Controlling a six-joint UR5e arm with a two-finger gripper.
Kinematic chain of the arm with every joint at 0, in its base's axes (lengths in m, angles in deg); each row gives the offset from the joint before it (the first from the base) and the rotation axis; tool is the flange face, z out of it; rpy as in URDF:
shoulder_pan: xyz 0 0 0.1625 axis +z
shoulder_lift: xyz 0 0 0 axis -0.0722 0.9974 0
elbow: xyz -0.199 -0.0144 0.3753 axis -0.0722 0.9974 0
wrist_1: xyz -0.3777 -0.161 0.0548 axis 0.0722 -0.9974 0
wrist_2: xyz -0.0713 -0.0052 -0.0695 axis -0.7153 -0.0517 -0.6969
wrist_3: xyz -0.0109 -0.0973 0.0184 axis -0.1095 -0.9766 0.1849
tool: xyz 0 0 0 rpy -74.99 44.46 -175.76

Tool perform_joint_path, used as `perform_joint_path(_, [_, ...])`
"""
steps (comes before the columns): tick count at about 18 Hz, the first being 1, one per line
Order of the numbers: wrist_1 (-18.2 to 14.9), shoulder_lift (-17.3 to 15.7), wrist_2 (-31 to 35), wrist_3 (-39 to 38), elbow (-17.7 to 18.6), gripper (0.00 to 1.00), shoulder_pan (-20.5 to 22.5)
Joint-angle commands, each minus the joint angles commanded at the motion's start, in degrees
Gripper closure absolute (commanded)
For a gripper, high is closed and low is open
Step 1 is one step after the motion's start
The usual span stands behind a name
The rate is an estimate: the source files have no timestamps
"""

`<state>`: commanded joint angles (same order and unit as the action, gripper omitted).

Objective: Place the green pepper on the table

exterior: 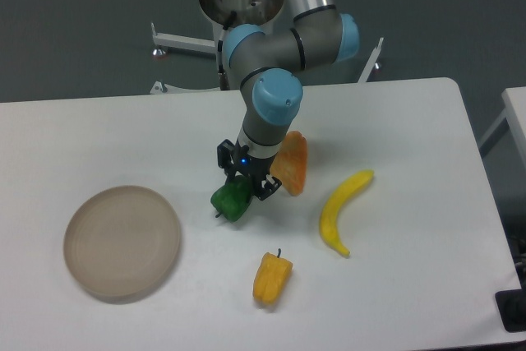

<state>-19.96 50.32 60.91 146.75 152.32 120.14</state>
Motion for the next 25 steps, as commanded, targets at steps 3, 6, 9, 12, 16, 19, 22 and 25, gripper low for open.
perform_joint_path(3, [0.0,0.0,0.0,-0.1,0.0,0.54,-0.1])
perform_joint_path(6, [0.0,-0.1,0.0,-0.1,-0.2,0.4,0.0])
perform_joint_path(9, [-0.1,-0.3,0.0,-0.3,-0.2,0.26,0.4])
perform_joint_path(12, [-0.1,-0.7,-0.1,-0.3,-0.4,0.12,1.1])
perform_joint_path(16, [-0.4,-1.1,0.5,-0.4,-2.3,0.01,1.8])
perform_joint_path(19, [-0.9,-0.8,1.1,-0.3,-4.9,0.0,2.7])
perform_joint_path(22, [-1.0,-0.3,4.9,0.4,-8.0,0.0,4.2])
perform_joint_path(25, [-1.0,1.4,6.5,0.9,-12.1,0.0,5.4])
